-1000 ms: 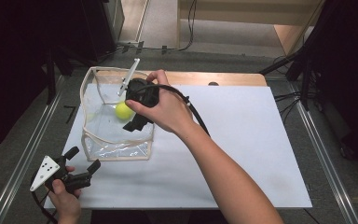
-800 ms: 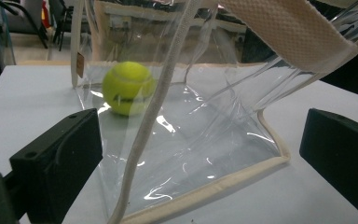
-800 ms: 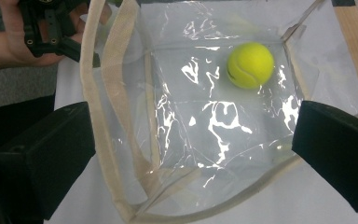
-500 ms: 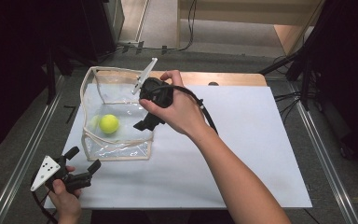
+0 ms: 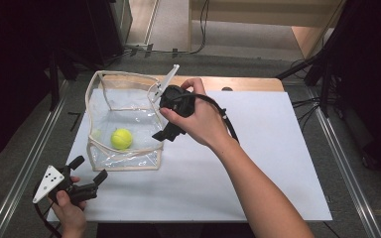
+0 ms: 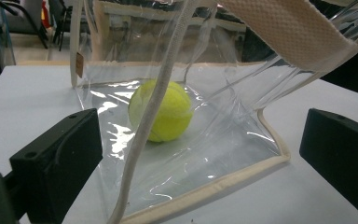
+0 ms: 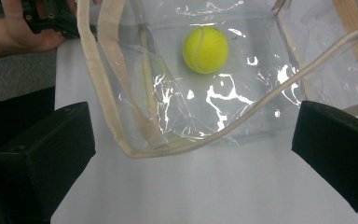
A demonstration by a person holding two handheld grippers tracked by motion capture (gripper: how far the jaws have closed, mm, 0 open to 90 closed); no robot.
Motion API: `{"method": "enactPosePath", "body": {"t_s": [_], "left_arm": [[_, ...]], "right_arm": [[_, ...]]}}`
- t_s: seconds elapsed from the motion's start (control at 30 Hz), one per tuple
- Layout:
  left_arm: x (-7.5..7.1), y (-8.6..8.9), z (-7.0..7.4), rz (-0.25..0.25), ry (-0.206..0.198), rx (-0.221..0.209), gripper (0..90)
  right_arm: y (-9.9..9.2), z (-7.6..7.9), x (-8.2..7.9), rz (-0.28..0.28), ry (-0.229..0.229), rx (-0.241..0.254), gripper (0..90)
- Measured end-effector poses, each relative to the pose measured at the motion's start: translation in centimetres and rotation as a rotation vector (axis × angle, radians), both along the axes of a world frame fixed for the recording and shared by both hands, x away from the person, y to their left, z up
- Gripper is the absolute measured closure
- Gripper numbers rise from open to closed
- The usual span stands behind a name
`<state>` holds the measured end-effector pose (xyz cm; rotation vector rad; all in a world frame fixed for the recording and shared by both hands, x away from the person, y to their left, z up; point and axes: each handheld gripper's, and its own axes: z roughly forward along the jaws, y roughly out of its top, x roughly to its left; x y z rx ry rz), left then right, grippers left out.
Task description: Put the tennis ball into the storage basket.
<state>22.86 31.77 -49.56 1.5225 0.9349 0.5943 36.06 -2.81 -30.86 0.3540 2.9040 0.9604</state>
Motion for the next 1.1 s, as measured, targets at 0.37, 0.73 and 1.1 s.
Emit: {"method": "enactPosePath", "body": {"t_s": [0.37,0.73,1.1], "left_arm": [[0.0,0.0,0.0,-0.002,0.0,0.004,0.0],[0.0,0.0,0.0,-0.003,-0.002,0.006,0.0],[0.0,0.0,0.0,-0.004,-0.002,0.007,0.0]], "right_arm": [[-1.2,-0.7,-0.1,-0.01,0.01,-0.008,0.0],[-2.7,-1.7,-0.3,-0.028,0.022,0.004,0.0],[-4.1,-2.8,-0.5,-0.05,0.031,0.004,0.0]]}}
